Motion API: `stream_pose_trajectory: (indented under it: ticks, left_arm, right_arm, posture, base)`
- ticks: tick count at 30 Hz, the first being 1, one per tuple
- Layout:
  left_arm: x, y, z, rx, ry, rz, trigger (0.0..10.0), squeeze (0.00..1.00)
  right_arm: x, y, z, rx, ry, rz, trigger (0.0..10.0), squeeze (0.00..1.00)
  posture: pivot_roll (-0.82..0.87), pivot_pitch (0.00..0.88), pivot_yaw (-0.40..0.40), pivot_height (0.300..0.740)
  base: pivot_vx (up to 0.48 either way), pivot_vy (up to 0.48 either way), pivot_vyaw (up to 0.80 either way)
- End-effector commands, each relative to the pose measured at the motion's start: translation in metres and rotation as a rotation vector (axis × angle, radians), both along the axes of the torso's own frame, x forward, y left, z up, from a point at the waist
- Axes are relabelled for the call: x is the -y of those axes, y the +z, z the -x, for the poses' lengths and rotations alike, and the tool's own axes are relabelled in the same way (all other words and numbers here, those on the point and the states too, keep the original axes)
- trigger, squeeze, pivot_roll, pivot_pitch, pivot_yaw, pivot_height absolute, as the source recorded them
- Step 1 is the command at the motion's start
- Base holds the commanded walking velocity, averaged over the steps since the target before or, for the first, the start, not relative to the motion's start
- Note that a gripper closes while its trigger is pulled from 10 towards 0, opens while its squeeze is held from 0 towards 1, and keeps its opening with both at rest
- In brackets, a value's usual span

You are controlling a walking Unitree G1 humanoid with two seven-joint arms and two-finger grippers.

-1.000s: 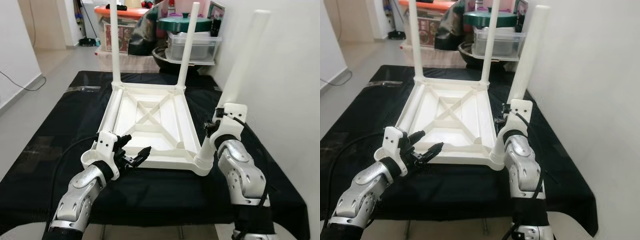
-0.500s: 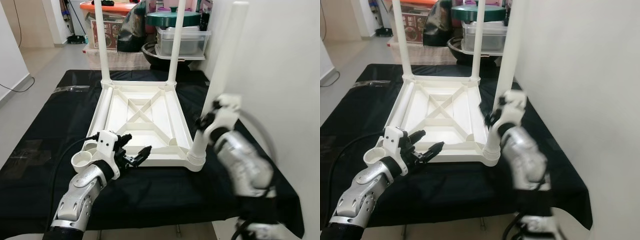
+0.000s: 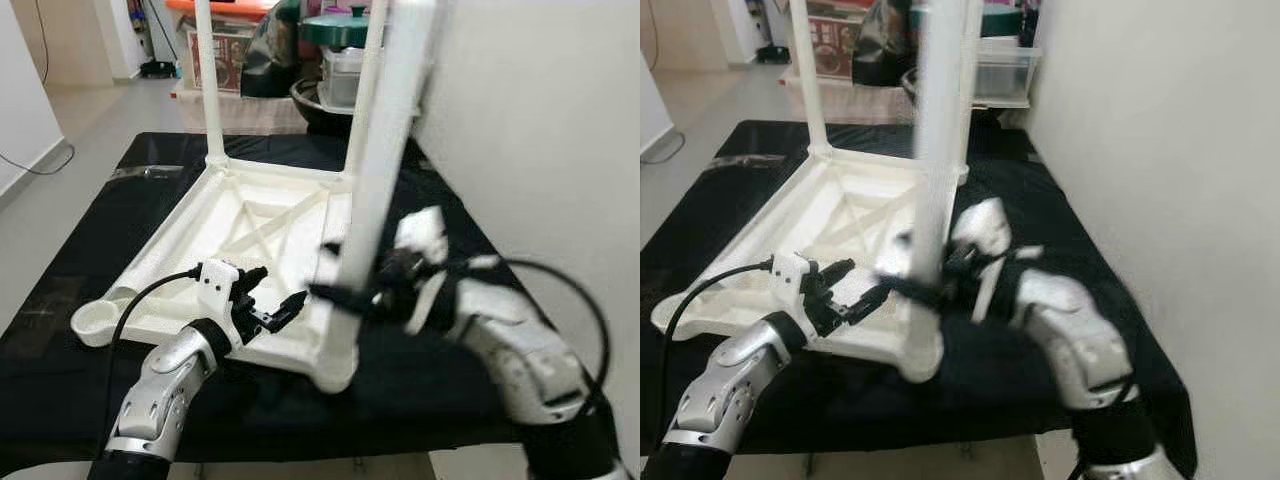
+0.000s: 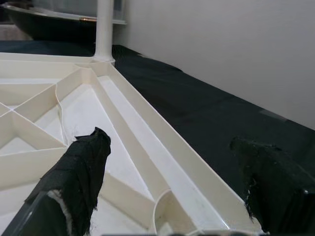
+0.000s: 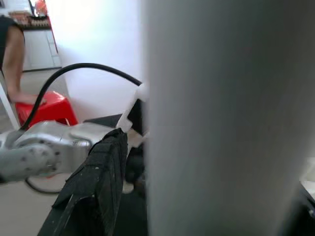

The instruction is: Building children table

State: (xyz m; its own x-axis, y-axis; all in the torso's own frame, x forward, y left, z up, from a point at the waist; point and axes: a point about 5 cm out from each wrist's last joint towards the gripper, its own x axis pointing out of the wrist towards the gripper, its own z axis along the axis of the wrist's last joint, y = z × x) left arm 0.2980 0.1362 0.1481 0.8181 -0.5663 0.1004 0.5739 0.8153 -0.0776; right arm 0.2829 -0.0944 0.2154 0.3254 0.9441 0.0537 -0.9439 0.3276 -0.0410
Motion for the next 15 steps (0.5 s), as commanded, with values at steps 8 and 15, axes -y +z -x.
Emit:
stream_pose_trajectory:
  ticks: [8,15]
  left_arm:
    - [0.0,-0.003,0.002,-0.008,0.001,0.006,10.0,0.0]
    - [0.0,-0.002,0.003,-0.01,-0.007,0.008,10.0,0.0]
  right_arm:
    - [0.021,-0.019,-0.052,-0.162,-0.53,0.014,0.0,0.0]
    - [0.095,-0.057,-0.052,-0.377,-1.337,0.008,0.0,0.0]
  posture:
    - [0.07,0.0,-0.138,0.74]
    - [0.05,0.0,-0.126,0.74]
  base:
    - [0.0,0.0,0.0]
    - [0.0,0.0,0.0]
